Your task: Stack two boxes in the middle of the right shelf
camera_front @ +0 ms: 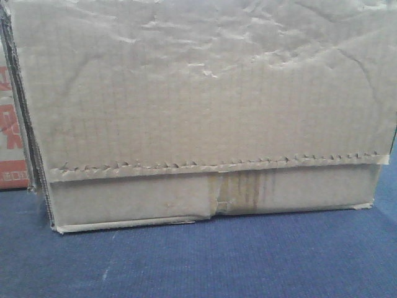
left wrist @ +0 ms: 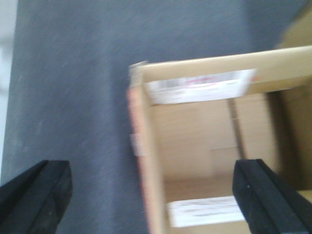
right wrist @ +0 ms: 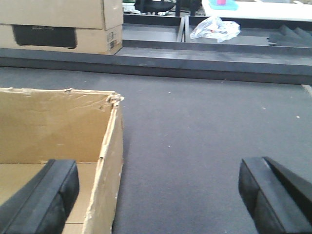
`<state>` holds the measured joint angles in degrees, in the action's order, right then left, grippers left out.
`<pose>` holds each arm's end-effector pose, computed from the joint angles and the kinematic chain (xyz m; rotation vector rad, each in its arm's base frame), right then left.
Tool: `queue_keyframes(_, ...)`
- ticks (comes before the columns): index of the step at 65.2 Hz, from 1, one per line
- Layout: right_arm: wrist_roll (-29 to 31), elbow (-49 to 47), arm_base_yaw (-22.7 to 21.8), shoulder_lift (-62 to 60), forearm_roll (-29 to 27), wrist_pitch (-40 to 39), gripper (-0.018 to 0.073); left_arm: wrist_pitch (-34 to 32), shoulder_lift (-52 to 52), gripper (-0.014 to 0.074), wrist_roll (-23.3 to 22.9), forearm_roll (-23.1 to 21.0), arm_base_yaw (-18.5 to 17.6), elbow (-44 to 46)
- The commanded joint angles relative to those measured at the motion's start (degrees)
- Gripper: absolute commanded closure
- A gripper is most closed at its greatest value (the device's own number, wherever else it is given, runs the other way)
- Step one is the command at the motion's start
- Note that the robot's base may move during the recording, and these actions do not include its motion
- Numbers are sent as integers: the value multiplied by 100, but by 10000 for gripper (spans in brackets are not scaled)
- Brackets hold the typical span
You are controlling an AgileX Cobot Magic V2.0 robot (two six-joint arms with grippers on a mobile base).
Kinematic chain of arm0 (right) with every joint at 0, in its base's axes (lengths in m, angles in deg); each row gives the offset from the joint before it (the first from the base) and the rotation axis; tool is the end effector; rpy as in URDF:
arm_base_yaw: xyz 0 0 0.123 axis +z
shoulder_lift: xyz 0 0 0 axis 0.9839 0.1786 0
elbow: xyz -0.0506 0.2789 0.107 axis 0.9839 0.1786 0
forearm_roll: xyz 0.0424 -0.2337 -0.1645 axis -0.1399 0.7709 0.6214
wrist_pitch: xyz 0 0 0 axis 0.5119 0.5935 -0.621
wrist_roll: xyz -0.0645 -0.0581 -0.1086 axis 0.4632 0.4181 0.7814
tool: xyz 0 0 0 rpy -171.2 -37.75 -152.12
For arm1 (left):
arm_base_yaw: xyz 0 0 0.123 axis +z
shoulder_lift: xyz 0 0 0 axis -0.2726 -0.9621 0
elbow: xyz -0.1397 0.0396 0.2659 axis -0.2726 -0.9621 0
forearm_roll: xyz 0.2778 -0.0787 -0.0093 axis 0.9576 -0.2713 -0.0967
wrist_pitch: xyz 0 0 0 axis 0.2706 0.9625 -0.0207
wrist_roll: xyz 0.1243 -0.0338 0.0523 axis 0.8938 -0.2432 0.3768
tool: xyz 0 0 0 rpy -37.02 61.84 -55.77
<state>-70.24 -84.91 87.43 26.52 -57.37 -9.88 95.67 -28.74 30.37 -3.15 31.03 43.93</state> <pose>0.1919 0.0324 0.4323 -0.1343 1.7785 0.1528 0.3446 0.0836 0.3746 -0.0432 2.5861 0.0853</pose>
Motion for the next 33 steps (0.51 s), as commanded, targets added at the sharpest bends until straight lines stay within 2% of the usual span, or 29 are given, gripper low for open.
queue_keyframes(1, 2, -48, 38, 12, 7, -39, -10, 33, -263, 29, 120, -197, 108, 65)
queue_keyframes(33, 2, -48, 38, 12, 7, -50, -10, -106, -1471, 29, 120, -221, 28, 65)
